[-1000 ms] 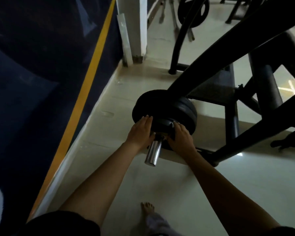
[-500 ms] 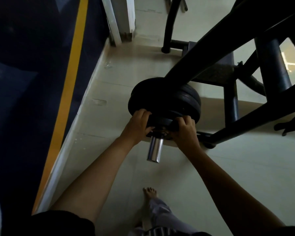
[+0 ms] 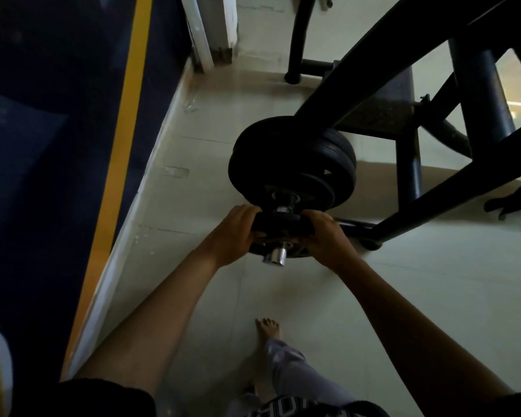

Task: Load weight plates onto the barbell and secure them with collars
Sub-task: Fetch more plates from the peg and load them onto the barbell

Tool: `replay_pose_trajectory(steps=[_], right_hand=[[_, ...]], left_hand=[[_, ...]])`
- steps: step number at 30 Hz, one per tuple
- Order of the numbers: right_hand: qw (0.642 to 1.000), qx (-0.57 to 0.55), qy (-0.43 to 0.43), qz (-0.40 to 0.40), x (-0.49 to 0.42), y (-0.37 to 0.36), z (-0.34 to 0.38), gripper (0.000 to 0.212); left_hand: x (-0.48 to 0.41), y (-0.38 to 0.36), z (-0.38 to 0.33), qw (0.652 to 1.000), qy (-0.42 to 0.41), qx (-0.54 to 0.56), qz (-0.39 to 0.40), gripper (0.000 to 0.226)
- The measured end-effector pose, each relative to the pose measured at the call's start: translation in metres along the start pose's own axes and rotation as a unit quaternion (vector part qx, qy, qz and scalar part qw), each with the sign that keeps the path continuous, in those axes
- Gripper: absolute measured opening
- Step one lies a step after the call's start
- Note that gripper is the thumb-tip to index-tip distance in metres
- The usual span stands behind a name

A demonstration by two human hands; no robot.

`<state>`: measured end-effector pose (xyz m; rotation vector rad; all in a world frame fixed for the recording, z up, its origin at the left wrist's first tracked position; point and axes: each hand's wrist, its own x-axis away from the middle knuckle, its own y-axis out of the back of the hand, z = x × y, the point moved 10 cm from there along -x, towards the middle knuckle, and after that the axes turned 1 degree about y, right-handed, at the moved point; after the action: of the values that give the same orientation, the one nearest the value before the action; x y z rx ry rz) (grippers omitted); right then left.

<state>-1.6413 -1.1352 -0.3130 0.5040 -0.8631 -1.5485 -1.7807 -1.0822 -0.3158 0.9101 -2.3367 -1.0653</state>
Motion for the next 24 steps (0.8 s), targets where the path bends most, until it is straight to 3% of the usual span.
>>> replay_pose_trajectory(steps=[4,9,14,24], right_hand=[[1.0,0.003,0.02,0.003,0.04,-0.017,0.017,0.038],[1.0,0.0,0.015,-0.007,0.106,-0.013,0.035,0.048],[0.995,-0.047,-0.001,-0.089,0.193,0.038,0.052,0.055],[0.942,-0.105,0.01,-0.318,0.37,0.213,0.05,0.052]], left_hand=[[0.042,-0.008,0.0,0.999,0.038,0.028,0.005,0.035],[0.104,-0.006,-0.032,0.997,0.03,0.06,-0.032,0.039],[0.151,0.012,-0.116,0.995,-0.057,0.06,-0.056,0.061],[0.189,0.035,-0.33,0.97,-0.205,0.087,-0.102,0.05]])
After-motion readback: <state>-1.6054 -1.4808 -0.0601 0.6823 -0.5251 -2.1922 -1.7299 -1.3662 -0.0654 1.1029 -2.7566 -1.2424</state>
